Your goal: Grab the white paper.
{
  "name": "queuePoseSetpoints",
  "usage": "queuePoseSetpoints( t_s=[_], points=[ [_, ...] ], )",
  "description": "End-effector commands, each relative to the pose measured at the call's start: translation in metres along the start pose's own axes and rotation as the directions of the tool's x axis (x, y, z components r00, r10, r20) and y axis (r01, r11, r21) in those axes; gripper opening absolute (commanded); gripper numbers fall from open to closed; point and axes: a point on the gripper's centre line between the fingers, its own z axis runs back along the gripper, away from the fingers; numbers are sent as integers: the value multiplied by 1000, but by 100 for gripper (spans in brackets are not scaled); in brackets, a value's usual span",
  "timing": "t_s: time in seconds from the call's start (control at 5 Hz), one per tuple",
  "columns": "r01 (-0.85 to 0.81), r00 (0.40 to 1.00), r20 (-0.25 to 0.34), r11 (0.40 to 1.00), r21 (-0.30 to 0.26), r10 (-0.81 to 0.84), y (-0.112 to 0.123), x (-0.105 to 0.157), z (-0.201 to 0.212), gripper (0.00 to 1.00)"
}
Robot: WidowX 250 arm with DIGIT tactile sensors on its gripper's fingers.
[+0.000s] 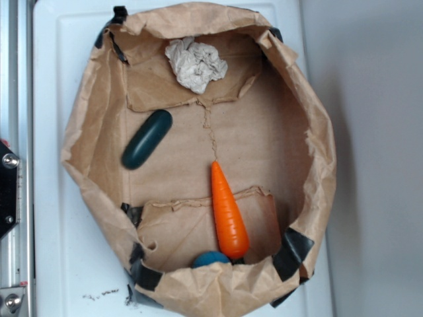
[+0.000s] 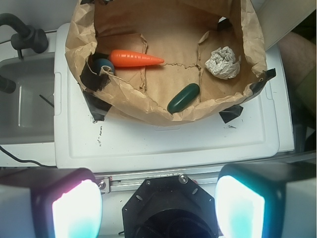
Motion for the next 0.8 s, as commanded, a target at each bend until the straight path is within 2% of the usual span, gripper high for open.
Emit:
queuePoseSetpoints(
  t_s=[0.0,0.2,0.6],
  points=[
    [0,1000,0,1000,0,0,0,0,0,100],
    [-40,999,35,998,-48,42,-9,33,6,100],
    [-38,995,95,999,-17,39,-12,76,3,100]
  ],
)
